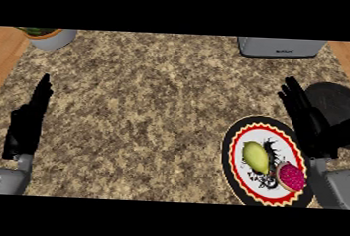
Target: Pick the cupcake from the plate and place it in the pan
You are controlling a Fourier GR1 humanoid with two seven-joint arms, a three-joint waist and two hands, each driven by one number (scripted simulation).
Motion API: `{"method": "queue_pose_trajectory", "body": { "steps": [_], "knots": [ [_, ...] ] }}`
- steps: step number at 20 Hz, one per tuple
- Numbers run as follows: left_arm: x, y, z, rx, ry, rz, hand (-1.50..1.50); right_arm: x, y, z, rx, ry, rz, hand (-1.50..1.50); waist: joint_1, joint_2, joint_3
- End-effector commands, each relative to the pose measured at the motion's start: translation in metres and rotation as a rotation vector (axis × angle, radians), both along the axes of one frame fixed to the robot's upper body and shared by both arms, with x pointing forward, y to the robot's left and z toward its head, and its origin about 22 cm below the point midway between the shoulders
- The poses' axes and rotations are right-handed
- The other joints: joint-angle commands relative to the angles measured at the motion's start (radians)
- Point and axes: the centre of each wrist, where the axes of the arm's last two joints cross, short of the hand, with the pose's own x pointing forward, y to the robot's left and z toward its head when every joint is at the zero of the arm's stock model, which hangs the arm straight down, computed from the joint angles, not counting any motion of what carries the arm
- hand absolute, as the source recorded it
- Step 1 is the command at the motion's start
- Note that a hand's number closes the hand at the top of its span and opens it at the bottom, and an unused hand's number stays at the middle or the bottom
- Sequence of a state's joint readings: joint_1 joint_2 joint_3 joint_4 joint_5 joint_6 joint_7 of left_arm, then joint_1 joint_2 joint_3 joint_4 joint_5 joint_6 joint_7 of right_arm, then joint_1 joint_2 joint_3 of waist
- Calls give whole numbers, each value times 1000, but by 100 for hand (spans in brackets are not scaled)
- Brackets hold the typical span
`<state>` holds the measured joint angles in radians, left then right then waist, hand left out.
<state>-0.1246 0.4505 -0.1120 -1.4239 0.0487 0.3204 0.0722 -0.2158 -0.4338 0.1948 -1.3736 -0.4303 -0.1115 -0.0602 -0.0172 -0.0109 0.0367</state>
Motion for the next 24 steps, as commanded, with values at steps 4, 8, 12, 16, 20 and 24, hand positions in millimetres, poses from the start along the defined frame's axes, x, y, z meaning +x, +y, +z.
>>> {"method": "queue_pose_trajectory", "body": {
  "steps": [4, 8, 12, 16, 20, 24],
  "knots": [
    [4, -64, -4, -251, 56, -229, 0, 4, 54, 49, -242, -283, 645, 150, 43, 3, -40],
    [-8, -91, -24, -423, 170, -312, 0, 13, 56, 124, -664, -705, 752, 150, 26, -23, -48],
    [-10, -101, -19, -522, 161, -371, 0, -3, 30, 77, -507, -859, 874, -150, 11, 14, -32],
    [-8, -96, -27, -521, 173, -362, 0, -25, 14, 64, -645, -903, 1074, -150, -2, 10, -36],
    [-10, -84, -14, -522, 175, -355, 0, -25, 10, 89, -1173, -843, 1119, -150, 2, -4, -39],
    [-17, -72, -23, -535, 202, -325, 0, -43, 10, 101, -1560, -865, 1128, -150, -28, -17, -42]
  ]
}}
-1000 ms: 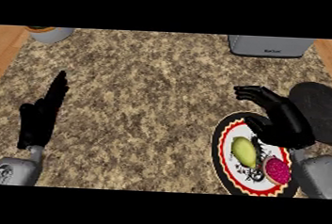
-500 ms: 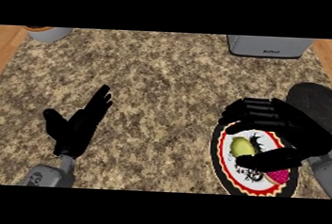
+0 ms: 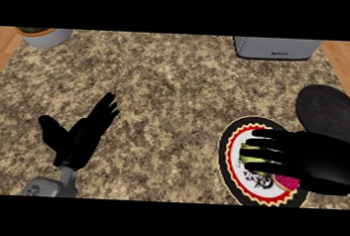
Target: Pick the cupcake from the plate and place it in the pan
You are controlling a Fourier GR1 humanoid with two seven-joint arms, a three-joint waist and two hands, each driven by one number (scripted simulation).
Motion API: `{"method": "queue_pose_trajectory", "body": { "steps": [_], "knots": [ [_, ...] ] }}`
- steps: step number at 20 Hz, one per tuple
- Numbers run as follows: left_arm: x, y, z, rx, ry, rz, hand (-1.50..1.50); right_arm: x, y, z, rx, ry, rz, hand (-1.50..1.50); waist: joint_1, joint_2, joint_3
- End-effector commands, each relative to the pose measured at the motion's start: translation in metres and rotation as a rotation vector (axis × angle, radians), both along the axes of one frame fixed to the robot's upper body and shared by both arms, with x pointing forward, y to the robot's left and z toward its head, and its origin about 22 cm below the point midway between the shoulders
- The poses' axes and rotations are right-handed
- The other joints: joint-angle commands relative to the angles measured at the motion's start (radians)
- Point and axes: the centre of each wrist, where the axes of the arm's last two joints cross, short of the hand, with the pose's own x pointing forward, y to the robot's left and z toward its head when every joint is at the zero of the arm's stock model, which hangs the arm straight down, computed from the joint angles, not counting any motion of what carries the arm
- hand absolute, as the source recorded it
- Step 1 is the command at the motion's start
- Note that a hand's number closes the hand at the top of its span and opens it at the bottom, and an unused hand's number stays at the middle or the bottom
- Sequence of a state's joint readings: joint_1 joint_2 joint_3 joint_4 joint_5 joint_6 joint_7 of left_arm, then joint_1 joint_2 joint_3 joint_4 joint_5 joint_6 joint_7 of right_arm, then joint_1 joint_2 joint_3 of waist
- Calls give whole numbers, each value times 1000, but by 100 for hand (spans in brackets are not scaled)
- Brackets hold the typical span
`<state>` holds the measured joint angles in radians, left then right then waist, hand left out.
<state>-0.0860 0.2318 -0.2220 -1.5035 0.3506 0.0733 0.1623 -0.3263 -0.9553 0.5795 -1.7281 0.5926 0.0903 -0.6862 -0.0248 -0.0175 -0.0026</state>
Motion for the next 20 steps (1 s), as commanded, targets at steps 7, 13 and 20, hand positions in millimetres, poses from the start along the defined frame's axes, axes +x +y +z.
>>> {"method": "queue_pose_trajectory", "body": {
  "steps": [7, 13, 20],
  "knots": [
    [-8, 5, -3, -6, 14, 21, 0, -63, 13, -13, -629, -338, -99, -150, -15, -1, 0],
    [-10, 10, 0, -10, -3, -13, 0, -118, 43, -43, -787, -408, -222, -150, 4, 9, 1],
    [2, 5, 20, -11, -13, -8, 0, -167, 51, -87, -794, -390, -298, -150, 15, 14, 3]
  ]
}}
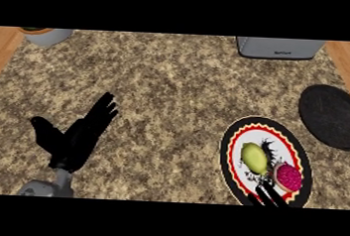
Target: Pick the cupcake from the plate and place it in the pan
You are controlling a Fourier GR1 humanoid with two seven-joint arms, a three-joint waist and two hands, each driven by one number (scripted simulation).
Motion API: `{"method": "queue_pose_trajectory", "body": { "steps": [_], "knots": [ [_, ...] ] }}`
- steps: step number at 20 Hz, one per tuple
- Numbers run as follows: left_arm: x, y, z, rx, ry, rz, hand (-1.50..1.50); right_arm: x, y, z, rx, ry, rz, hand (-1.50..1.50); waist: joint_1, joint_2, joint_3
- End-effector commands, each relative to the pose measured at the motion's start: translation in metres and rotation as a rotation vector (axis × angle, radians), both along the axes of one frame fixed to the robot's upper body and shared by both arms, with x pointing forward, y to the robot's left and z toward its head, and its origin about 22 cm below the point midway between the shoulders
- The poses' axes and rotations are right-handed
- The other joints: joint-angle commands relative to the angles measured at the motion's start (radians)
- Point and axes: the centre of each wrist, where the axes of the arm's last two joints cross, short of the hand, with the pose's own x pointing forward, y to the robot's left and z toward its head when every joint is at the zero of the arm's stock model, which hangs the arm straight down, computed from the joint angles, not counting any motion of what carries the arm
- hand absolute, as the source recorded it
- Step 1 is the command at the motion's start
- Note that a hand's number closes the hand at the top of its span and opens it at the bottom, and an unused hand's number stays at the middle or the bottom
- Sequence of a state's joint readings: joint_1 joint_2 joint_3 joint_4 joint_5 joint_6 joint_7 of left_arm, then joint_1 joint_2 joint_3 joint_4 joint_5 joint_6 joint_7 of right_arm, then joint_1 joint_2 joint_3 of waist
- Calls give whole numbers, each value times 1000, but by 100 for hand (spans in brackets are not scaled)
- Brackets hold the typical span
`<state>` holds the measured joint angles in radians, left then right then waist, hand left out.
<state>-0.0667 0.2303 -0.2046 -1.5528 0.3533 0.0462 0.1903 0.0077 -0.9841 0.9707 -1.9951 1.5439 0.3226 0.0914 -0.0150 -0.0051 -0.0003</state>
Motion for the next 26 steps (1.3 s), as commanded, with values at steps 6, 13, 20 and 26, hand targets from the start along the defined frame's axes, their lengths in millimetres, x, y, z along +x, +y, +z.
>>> {"method": "queue_pose_trajectory", "body": {
  "steps": [6, 13, 20, 26],
  "knots": [
    [0, -13, -9, -7, -20, 5, 0, 3, -10, -26, -27, -126, -8, -150, 12, 4, 0],
    [6, -14, 7, -4, 2, -26, 0, 20, -27, -36, -34, -191, -13, -150, 12, 5, 1],
    [10, -6, 7, 3, 1, -15, 0, 45, -23, -34, -19, -204, -6, -150, 15, 5, 0],
    [5, -12, 6, 1, -12, -14, 0, 68, -28, -57, 18, -187, 26, 150, 19, 6, 1]
  ]
}}
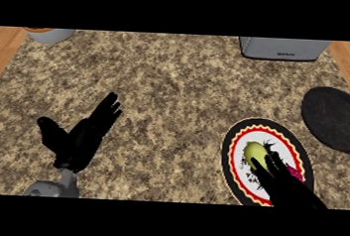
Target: Pick the cupcake from the plate and place it in the pan
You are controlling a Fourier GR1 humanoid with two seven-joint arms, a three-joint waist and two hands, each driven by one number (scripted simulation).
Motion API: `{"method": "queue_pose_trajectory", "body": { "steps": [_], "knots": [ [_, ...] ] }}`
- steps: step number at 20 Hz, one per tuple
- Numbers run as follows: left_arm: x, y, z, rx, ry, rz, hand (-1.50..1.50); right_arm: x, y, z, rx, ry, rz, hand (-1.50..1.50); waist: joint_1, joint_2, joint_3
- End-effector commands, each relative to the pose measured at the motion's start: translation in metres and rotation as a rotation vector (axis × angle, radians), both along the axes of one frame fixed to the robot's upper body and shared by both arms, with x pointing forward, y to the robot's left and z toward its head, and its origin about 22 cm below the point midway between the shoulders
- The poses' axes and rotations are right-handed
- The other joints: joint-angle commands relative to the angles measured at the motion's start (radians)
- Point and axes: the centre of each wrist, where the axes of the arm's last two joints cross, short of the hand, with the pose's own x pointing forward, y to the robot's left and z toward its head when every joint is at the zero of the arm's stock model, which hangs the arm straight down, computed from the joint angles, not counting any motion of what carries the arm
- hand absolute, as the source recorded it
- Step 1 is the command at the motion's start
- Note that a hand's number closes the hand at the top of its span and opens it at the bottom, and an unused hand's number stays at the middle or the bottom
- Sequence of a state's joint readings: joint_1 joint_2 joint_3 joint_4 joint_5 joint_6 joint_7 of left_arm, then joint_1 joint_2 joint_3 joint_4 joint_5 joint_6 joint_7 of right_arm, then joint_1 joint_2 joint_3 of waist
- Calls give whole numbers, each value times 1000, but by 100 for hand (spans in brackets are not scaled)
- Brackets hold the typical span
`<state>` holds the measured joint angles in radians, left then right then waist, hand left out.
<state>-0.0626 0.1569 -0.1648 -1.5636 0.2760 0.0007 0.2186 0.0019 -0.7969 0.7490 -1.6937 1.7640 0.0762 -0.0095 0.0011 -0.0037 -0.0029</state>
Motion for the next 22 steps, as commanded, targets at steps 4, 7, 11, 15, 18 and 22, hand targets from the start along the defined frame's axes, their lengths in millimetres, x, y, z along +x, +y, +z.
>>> {"method": "queue_pose_trajectory", "body": {
  "steps": [4, 7, 11, 15, 18, 22],
  "knots": [
    [2, 10, -13, -2, 2, 10, 0, 24, 9, 4, -12, -28, 161, 150, 3, 4, 3],
    [9, -28, 3, 12, -14, -9, 0, 45, 1, -4, -28, -68, 190, 150, 3, 5, 3],
    [-2, 6, -6, 1, -7, 50, 0, 17, 32, -31, 446, 73, -493, 150, -54, 17, 9],
    [-9, 16, -11, 12, 6, 75, 0, 6, 59, -40, 749, 149, -907, 150, -72, 14, 8],
    [-1, 8, -1, 0, -9, 31, 0, 23, 88, -18, 878, 42, -1061, 150, -34, 5, 3],
    [-10, 6, -12, -2, -8, 6, 0, 42, 95, 12, 1016, -306, -1057, 150, -7, 1, 3]
  ]
}}
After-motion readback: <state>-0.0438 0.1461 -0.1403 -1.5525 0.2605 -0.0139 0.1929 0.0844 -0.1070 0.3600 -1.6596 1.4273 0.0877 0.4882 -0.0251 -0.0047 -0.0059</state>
